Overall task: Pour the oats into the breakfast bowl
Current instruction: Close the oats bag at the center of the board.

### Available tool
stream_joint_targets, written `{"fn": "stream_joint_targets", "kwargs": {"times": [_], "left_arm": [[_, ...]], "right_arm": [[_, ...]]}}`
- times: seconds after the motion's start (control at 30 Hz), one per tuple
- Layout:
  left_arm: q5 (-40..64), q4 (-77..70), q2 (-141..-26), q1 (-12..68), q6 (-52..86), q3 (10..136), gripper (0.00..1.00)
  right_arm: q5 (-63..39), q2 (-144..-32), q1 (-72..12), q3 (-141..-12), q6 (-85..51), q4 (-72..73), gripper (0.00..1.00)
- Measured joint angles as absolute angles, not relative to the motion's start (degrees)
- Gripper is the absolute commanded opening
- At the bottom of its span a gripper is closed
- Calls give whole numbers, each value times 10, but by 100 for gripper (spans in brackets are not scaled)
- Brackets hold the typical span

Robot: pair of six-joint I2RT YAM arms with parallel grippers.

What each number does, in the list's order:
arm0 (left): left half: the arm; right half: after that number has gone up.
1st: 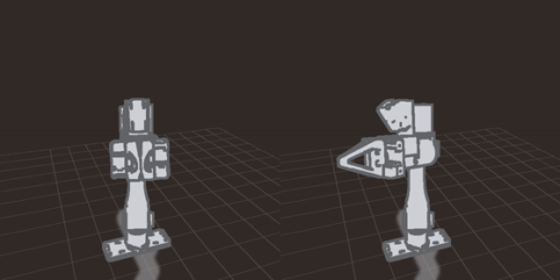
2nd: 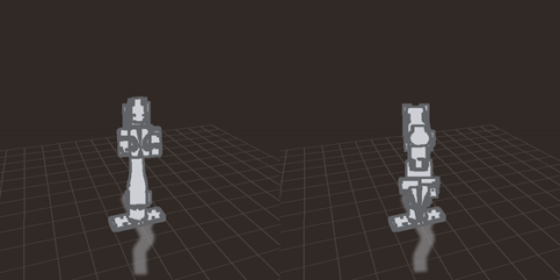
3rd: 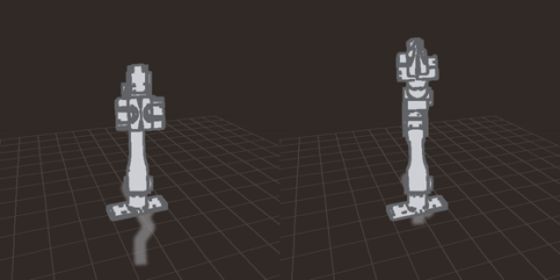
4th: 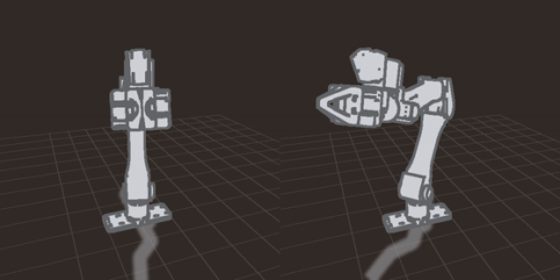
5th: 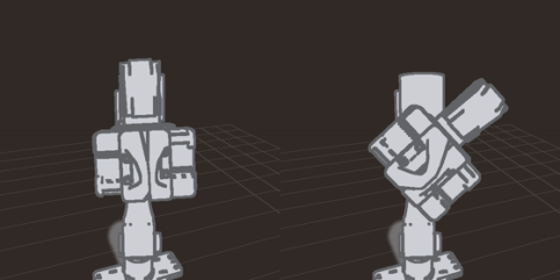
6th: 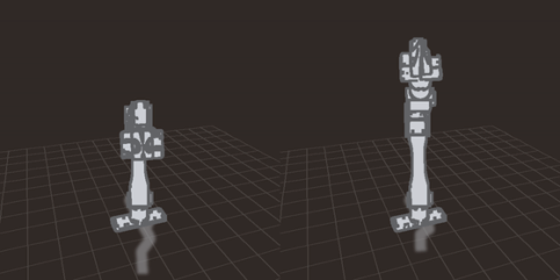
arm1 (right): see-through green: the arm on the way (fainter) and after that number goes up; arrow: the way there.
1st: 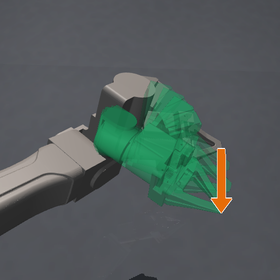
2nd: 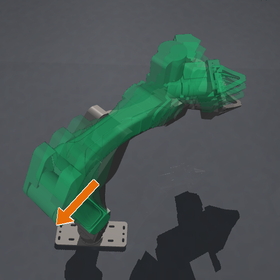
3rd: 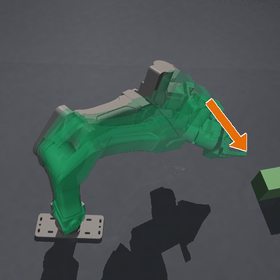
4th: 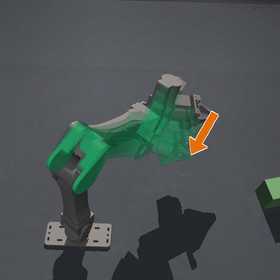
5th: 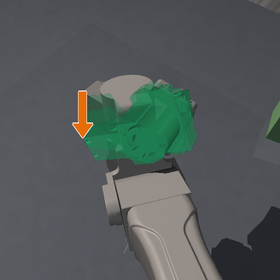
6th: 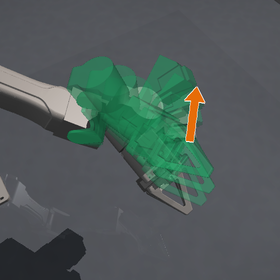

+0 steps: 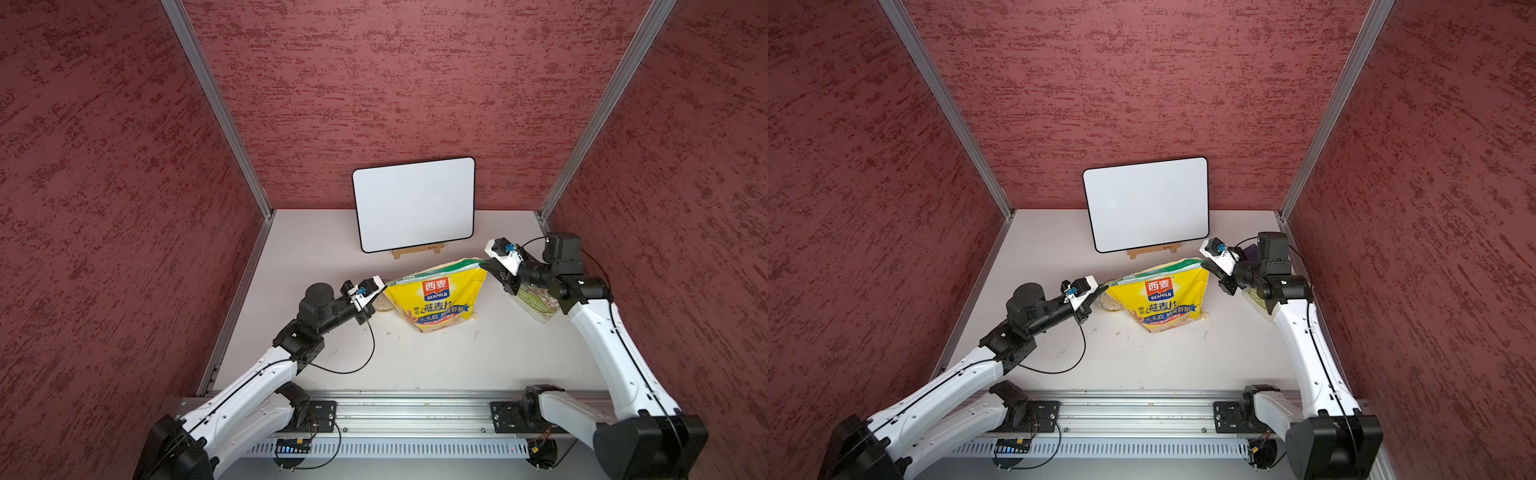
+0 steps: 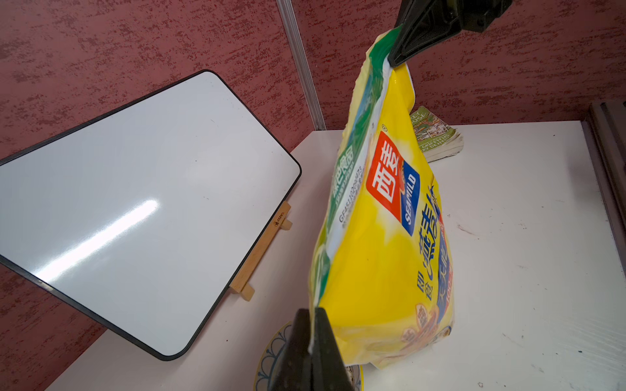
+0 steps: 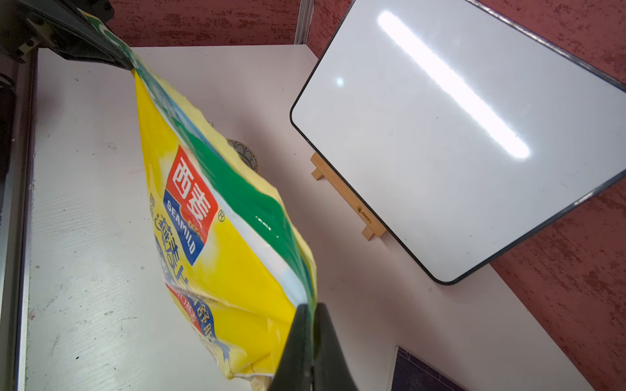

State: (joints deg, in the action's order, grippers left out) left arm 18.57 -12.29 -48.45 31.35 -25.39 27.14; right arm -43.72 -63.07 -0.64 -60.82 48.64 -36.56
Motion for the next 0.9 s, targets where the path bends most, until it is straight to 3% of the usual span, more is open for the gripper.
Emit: {"fn": "stream_joint_targets", "kwargs": {"times": [0.4,0.43,0.5,0.57,0.67,0.73,0.9], "left_arm": [[149,-178,-492,321,-233,249,0],[150,-191,-496,321,-237,244,0],[152,-217,-503,320,-250,232,0],[151,-246,-512,313,-268,218,0],[158,-277,-526,309,-291,212,0],[165,-289,-532,309,-302,212,0],[177,-307,-538,308,-318,210,0]], "right_arm": [[-448,-560,-7,-551,471,-338,4],[-448,-552,-7,-548,471,-339,8],[-441,-542,-10,-547,475,-340,29],[-425,-531,-11,-550,483,-340,58],[-406,-521,-25,-562,494,-345,86],[-394,-516,-44,-576,502,-347,97],[-330,-550,-151,-651,556,-379,99]]}}
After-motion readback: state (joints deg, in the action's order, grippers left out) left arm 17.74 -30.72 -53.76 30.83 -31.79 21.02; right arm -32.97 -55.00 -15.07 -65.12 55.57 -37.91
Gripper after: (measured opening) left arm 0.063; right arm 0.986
